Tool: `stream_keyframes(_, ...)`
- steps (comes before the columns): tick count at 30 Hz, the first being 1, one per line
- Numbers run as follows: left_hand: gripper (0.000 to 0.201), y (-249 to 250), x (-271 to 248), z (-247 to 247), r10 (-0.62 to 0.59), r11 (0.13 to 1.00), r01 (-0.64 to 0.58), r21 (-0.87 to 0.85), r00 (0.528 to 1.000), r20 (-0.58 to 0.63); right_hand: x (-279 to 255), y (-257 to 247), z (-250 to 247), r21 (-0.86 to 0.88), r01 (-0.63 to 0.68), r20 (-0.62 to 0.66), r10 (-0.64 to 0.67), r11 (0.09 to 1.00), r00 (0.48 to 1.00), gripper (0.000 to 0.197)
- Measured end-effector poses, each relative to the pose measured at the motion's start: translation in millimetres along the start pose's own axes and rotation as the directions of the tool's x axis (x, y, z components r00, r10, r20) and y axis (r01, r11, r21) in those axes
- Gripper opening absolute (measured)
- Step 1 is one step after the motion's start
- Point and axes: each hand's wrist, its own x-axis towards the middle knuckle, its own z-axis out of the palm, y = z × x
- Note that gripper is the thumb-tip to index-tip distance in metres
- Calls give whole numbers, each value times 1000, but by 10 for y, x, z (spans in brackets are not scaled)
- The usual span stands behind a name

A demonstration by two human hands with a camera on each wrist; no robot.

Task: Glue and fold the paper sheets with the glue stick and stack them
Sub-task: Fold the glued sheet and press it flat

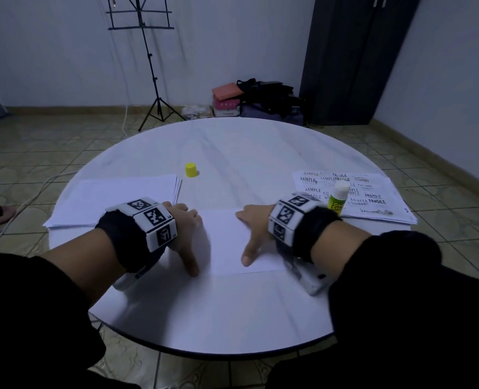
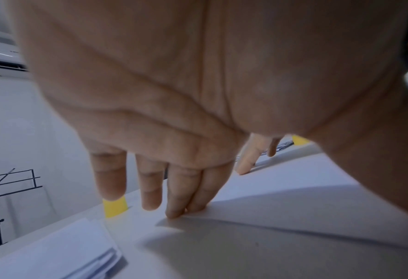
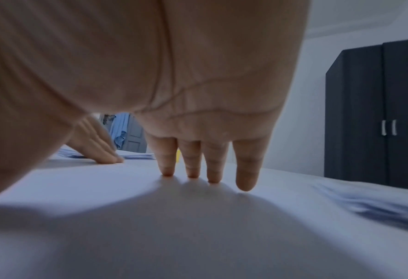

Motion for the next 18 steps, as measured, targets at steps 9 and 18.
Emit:
stream_keyframes(9, 106, 19, -106, -51, 26, 1000, -26, 8, 999, -35, -290, 583, 148, 24, -44, 50, 42, 999, 998, 57)
stream_keyframes(18, 148, -20, -86, -24, -55, 991, 54, -126, 998, -6, -276, 573, 146, -18, -115, 110, 116, 993, 987, 53)
